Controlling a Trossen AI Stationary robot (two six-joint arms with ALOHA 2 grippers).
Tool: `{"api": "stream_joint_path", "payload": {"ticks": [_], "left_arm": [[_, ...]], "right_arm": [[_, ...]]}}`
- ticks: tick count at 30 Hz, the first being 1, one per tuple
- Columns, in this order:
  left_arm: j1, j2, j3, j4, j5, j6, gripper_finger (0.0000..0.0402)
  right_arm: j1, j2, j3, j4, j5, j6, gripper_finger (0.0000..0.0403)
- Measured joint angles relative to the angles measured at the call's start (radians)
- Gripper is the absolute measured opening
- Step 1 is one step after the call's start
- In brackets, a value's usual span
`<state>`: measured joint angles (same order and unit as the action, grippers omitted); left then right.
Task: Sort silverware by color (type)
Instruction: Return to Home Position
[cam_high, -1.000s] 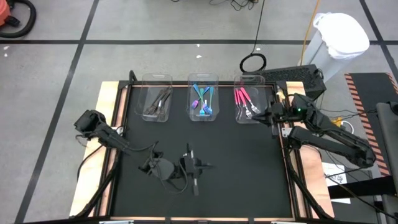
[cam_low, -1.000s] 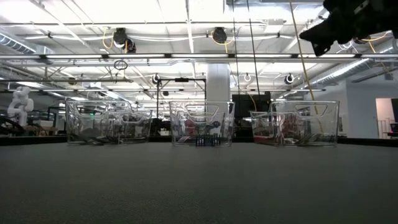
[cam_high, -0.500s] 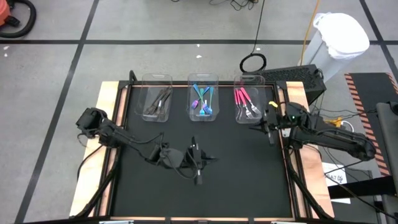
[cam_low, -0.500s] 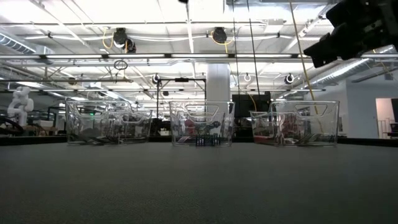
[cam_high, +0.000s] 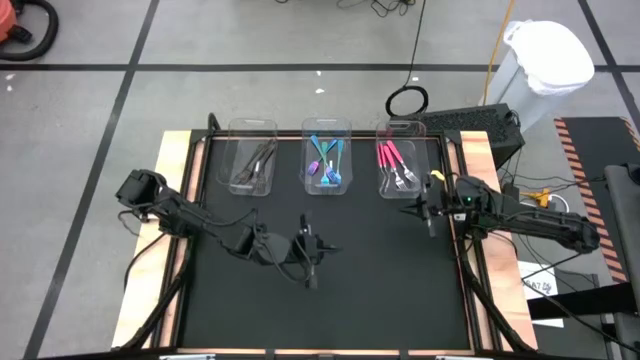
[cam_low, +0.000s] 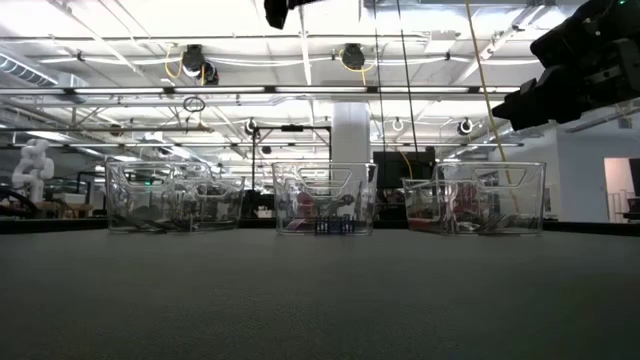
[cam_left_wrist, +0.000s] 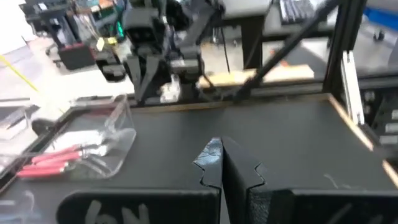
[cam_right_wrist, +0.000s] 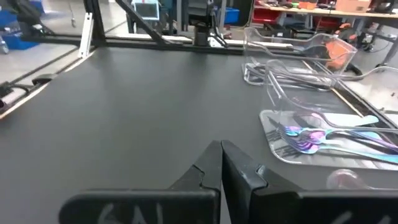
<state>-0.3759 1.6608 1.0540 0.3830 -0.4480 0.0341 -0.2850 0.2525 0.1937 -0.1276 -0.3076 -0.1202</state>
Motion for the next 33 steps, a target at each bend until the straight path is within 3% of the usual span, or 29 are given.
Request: {"api": "stream_joint_path", "payload": {"ticks": [4,8,13,17,22,27,33], "left_arm": [[-0.002,0.001,-0.002,-0.064,0.001,-0.002,0.0002],[-0.001,0.002,-0.002,-0.090,0.000,-0.003,0.0002],[-0.007,0.002,-0.002,-0.102,0.018,-0.095,0.0002],[-0.004,0.002,-0.002,-0.123,-0.122,-0.126,0.0002],[-0.006,0.002,-0.004,-0.119,-0.066,-0.026,0.0002],[0.000,-0.063,-0.097,-0.089,-0.059,-0.006,0.0002],[-0.002,-0.216,-0.349,0.111,-0.047,-0.032,0.0002]], "right_arm": [[0.025,0.000,-0.018,0.020,0.048,0.001,0.0000],[0.049,0.000,-0.085,0.151,0.062,0.023,0.0000],[0.083,0.001,-0.168,0.308,0.198,0.049,0.0000],[0.114,0.001,-0.173,0.289,0.255,0.044,0.0000],[0.168,0.002,-0.174,0.295,0.259,0.044,0.0000],[0.215,0.002,-0.176,0.287,0.294,0.045,0.0000],[0.249,0.010,-0.177,0.275,0.311,0.034,0.0000]]}}
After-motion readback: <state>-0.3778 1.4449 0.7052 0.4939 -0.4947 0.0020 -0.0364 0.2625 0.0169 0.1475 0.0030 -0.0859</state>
